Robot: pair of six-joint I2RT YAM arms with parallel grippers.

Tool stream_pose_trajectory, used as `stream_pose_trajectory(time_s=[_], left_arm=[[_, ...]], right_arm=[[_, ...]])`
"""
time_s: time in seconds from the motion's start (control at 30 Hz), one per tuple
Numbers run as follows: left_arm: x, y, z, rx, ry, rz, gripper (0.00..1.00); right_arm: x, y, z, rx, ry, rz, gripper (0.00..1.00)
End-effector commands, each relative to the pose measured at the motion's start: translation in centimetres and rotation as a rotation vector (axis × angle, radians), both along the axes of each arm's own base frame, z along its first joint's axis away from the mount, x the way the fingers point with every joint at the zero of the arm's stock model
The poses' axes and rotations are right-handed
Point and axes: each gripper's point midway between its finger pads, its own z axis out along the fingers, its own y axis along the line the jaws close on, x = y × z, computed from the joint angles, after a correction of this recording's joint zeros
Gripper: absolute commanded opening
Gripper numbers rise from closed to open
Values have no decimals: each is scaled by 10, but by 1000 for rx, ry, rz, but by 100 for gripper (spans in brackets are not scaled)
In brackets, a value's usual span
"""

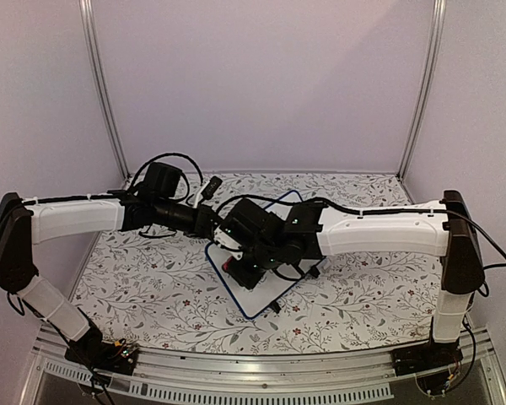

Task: Erase the whiteboard
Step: Erase the whiteboard at the center of the board.

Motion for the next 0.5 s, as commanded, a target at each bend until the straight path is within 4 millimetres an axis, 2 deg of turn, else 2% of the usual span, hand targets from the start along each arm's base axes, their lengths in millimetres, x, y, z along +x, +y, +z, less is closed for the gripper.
stream_pose_trajectory(time_s=[0.0, 0.47], left_arm=[[-6, -5, 4, -22, -24, -36, 0], [-7, -5, 5, -24, -26, -41, 0]], right_arm=[[8, -6, -7, -57, -43, -40, 19], [43, -31, -13, -80, -49, -172, 19]])
